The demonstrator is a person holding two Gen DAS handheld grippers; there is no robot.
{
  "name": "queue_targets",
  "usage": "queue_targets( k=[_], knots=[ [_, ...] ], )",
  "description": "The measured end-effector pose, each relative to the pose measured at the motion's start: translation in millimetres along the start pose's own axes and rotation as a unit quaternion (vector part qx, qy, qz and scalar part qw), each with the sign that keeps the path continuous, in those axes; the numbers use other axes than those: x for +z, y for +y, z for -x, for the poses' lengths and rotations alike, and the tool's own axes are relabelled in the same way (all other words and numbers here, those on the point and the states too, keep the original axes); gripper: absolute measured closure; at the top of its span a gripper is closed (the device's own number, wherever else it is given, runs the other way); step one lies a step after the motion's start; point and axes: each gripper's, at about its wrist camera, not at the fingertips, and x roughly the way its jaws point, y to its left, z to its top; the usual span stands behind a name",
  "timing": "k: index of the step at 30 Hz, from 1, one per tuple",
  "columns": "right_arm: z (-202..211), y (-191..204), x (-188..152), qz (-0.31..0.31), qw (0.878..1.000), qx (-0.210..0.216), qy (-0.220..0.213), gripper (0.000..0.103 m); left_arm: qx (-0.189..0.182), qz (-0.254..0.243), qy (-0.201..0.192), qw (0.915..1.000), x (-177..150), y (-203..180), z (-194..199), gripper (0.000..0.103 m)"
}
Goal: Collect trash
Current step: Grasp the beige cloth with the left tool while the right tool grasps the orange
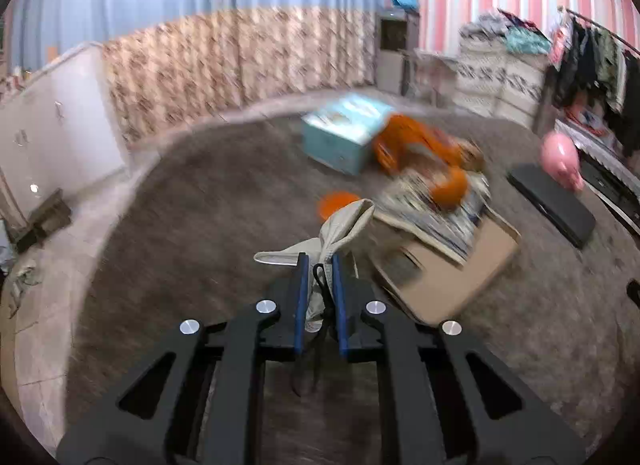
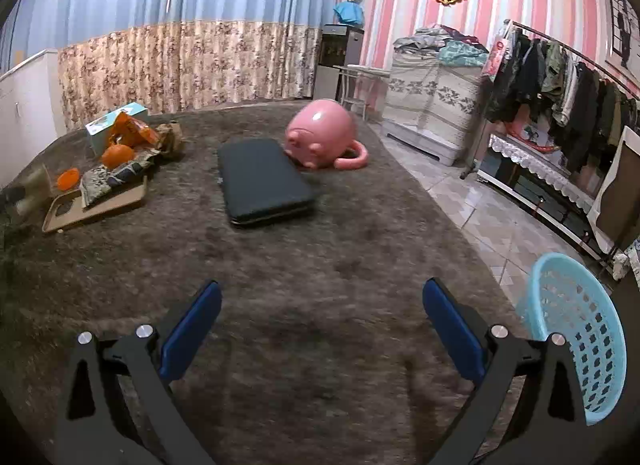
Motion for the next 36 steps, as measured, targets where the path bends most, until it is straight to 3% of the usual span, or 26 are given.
queue_targets(
  k=[4, 10, 16, 20, 28, 30, 33, 36],
  knots=[
    [-6.8, 23.2, 11.6, 0.011, 1.0, 0.015, 0.0, 0.005, 0.028, 0.032, -0.026, 0.9988, 17.7, 33.2, -3.6, 0.094],
    [-17.4, 69.3, 49.3, 0.022, 0.998, 0.049, -0.017, 0.005, 0.078, 0.032, -0.058, 0.9948, 34.4, 51.3, -21.3, 0.095],
    [-45.0, 135.9, 84.7, 0.054, 0.992, 0.113, -0.019, 0.005, 0.078, 0.046, -0.057, 0.9943, 33.3, 62.4, -36.8, 0.095],
    [-69.5, 173.0, 94.8, 0.089, 0.989, 0.12, -0.009, 0.006, 0.066, 0.068, -0.039, 0.9948, 30.2, 70.9, -48.3, 0.095],
    [-101.8, 221.9, 104.9, 0.125, 0.983, 0.132, 0.023, 0.025, 0.051, 0.089, -0.026, 0.9944, 27.7, 79.2, -57.7, 0.095],
    [-113.0, 228.4, 105.1, 0.128, 0.981, 0.135, 0.047, 0.042, 0.051, 0.085, -0.025, 0.9947, 28.8, 78.1, -59.9, 0.095],
    [-121.5, 230.5, 104.7, 0.123, 0.979, 0.148, 0.068, 0.059, 0.049, 0.082, -0.023, 0.9952, 28.3, 76.5, -62.1, 0.095],
    [-110.8, 222.2, 108.7, 0.113, 0.982, 0.146, 0.047, 0.067, 0.048, 0.08, -0.022, 0.9954, 28.0, 76.2, -62.7, 0.095]
  ],
)
